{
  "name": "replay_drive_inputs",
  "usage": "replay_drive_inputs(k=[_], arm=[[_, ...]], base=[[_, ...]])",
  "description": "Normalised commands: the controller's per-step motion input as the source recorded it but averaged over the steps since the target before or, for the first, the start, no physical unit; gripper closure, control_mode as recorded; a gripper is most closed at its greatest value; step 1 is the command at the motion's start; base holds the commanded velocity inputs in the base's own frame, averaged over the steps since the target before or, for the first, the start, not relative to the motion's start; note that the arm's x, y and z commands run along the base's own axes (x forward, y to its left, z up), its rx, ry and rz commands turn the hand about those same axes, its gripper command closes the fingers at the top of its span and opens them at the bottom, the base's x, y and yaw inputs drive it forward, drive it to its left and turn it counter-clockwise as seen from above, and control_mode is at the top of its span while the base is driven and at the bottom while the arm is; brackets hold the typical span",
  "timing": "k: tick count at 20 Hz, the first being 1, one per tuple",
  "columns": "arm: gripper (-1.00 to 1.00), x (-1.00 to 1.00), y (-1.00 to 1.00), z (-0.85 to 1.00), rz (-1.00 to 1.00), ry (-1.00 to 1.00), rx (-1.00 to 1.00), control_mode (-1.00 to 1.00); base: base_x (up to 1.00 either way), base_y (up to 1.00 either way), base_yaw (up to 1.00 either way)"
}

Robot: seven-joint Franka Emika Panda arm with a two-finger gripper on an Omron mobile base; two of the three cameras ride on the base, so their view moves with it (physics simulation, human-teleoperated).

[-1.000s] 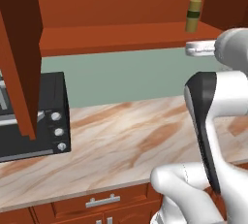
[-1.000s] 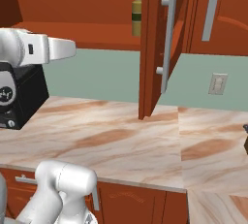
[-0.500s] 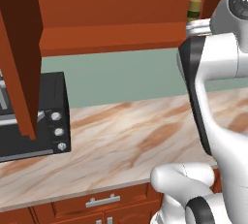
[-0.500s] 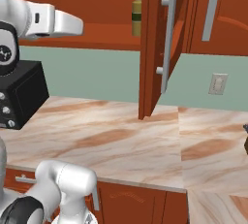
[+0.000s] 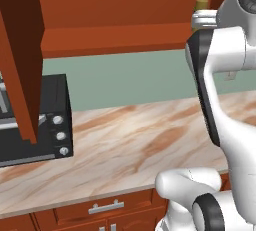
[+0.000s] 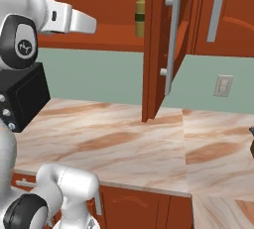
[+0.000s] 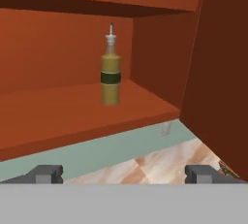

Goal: Move the condiment bottle and oil and vinegar bottle from the cabinet to the dining counter.

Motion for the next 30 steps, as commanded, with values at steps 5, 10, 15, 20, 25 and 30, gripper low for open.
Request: replay_drive_inputs(k=[5, 10, 15, 20, 25, 30], arm=[[-1.00, 0.60, -0.20, -0.03, 0.00, 0.04, 0.15, -1.00], [-1.00, 0.64, -0.10, 0.07, -0.01, 0.24, 0.08, -1.00], [-1.00, 0.41, -0.17, 0.00, 0.00, 0.05, 0.01, -1.00], [-1.00, 0.21, -0.21, -0.07, 0.00, -0.12, 0.00, -1.00], [-1.00, 0.26, -0.24, -0.15, 0.00, -0.12, 0.00, -1.00], [-1.00, 0.36, -0.21, -0.03, 0.00, -0.02, 0.00, -1.00]], base=[[0.00, 0.00, 0.00], [0.00, 0.00, 0.00], [0.00, 0.00, 0.00], [0.00, 0.00, 0.00], [0.00, 0.00, 0.00], [0.00, 0.00, 0.00]])
